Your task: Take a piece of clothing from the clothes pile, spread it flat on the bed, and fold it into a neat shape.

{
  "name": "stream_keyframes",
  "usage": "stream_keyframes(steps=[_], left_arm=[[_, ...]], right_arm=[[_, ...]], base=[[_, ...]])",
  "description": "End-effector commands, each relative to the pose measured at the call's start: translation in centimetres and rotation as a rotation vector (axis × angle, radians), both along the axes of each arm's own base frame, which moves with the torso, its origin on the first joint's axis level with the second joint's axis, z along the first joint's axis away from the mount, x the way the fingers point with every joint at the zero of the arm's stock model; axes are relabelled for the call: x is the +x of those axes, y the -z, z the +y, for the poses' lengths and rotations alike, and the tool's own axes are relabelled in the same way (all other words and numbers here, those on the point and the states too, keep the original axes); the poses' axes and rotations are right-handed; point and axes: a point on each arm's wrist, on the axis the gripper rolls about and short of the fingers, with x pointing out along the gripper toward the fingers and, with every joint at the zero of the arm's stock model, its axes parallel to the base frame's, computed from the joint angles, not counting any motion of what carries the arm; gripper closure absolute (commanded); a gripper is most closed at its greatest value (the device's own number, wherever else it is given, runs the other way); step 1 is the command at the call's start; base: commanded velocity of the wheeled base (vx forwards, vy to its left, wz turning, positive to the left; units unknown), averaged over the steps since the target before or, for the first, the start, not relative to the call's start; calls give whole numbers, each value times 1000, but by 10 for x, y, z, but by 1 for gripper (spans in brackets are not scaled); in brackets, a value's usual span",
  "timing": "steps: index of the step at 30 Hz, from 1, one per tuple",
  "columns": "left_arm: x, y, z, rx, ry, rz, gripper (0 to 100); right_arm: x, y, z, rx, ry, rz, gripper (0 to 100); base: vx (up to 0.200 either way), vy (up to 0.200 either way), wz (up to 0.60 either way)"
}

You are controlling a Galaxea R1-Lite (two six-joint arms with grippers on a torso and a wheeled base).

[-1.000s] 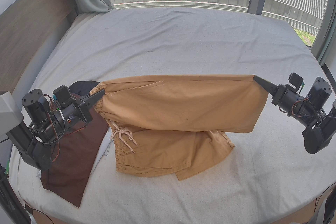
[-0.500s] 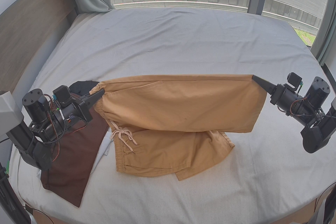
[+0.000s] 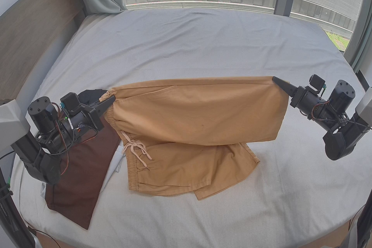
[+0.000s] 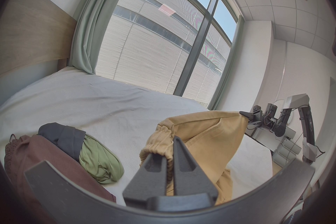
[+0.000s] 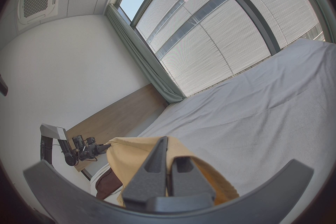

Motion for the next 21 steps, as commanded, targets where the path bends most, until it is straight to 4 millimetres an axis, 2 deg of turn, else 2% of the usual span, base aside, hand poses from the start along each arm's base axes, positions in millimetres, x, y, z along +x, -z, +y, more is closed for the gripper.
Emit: stream_keyframes(steps=[1,12,21], left_arm=[[13,9,-1,-3,-19,10,100],[43,19,-1,-34,-69,-4,100],[57,30,-2,-70,-80,18,100]], right_arm=[[11,4,1,0,0,-9,100],[44,9,2,5,3,-52,100],[70,10,4,7,9,-61,100]], base=[[0,0,0],[0,0,0],[0,0,0]])
